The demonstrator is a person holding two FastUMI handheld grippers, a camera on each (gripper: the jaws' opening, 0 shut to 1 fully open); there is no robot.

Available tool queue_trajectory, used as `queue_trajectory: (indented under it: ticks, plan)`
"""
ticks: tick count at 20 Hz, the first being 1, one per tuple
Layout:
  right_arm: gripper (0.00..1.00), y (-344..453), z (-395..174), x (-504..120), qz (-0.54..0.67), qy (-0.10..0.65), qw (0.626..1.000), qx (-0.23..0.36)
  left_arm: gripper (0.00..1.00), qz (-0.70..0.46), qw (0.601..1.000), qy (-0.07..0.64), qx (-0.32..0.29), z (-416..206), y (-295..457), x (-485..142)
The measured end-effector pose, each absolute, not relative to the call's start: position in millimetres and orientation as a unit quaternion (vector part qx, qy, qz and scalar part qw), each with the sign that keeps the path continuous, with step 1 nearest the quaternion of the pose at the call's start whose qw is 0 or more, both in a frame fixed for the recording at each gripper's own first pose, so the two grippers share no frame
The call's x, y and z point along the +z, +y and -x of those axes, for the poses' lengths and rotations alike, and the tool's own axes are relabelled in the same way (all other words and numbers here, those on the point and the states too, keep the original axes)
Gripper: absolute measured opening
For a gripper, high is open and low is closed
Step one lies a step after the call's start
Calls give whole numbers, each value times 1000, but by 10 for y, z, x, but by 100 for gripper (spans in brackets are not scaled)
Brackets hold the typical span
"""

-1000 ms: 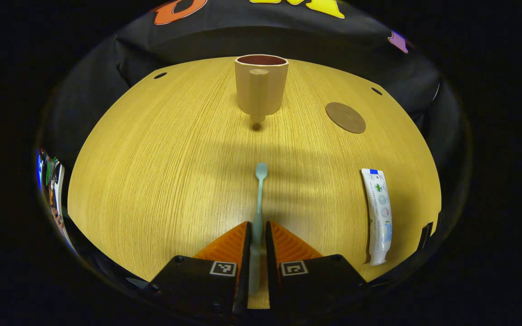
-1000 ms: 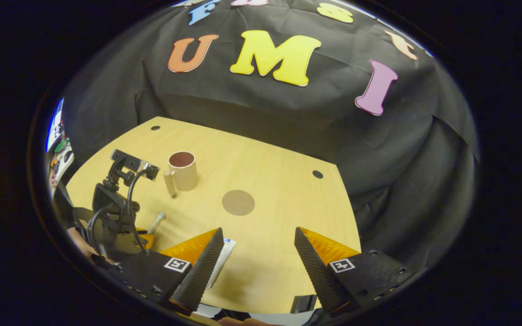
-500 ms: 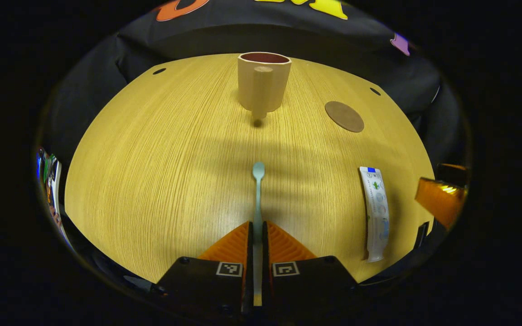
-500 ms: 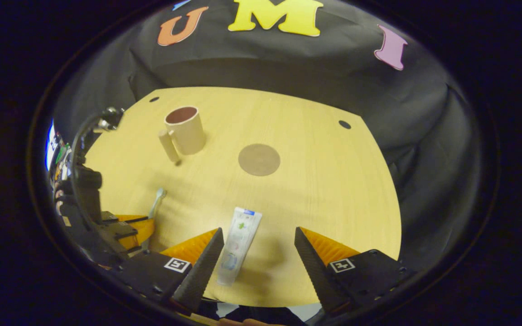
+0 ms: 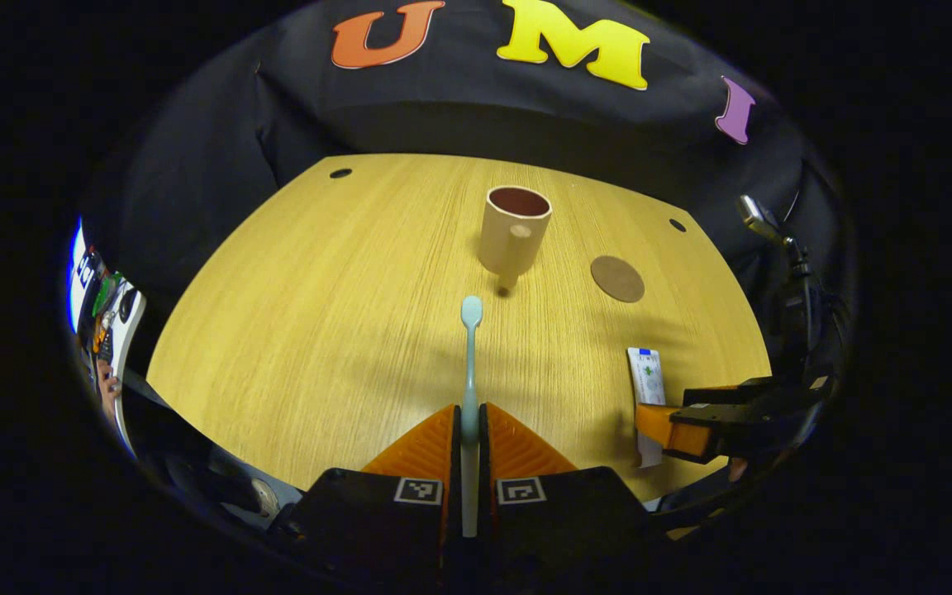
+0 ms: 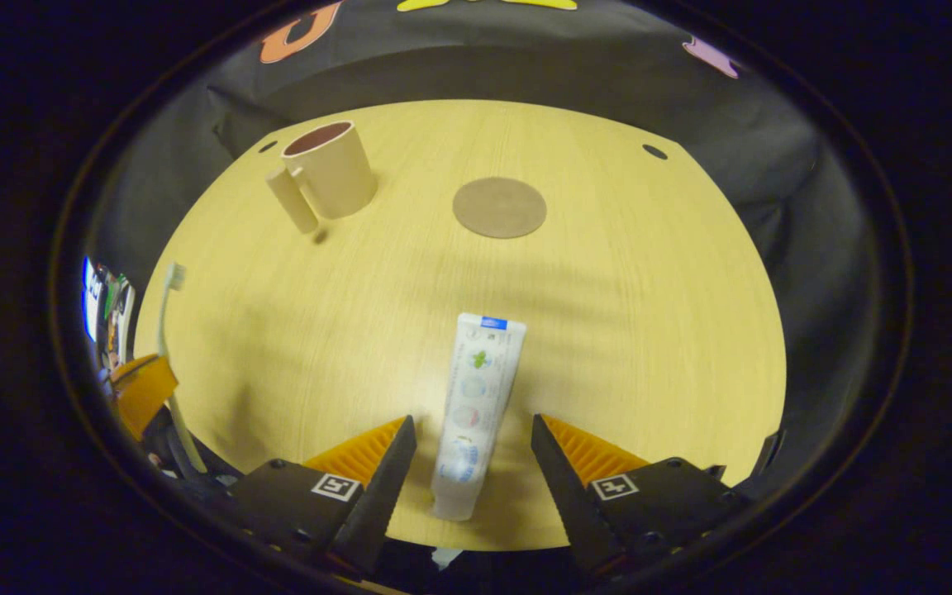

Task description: Put the toothbrush and toothpaste on the desktop into the cup, then pick up the cup and place it on the coaster on the desktop.

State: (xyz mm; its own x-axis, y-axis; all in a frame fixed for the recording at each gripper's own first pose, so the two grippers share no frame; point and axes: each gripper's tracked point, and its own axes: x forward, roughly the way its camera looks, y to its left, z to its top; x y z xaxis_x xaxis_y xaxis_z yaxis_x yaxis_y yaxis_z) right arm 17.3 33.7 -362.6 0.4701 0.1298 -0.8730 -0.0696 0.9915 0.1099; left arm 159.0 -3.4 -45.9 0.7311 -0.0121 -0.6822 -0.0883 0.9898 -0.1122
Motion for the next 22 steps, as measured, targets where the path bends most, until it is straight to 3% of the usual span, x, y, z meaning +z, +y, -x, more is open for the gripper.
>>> queue_trajectory:
  ticks: [1, 3, 5, 9, 11, 15, 22]
  plan:
    - [80, 358, -170, -3648, -35, 515, 854, 58, 10, 67, 933, 354, 20, -1768, -88, -483]
    - [77, 343, -153, -3702, -36, 526, 848, 49, 10, 71, 942, 328, 14, -1687, 21, -76]
    - [64, 360, -144, -3758, -51, 538, 840, 46, 10, 74, 951, 299, 9, -1721, 47, 149]
    - [54, 329, -95, -3845, -74, 555, 828, 29, 10, 83, 963, 256, 5, -1827, 120, 600]
    - [42, 320, -95, -3824, -75, 553, 829, 36, 10, 80, 969, 233, 4, -1914, 156, 783]
    - [36, 343, -63, -3739, -82, 541, 836, 56, 10, 68, 979, 192, 2, -2198, 257, 1116]
    - [36, 194, -152, -3023, -95, 453, 882, 89, 10, 78, 987, 141, -16, -2872, 350, 1553]
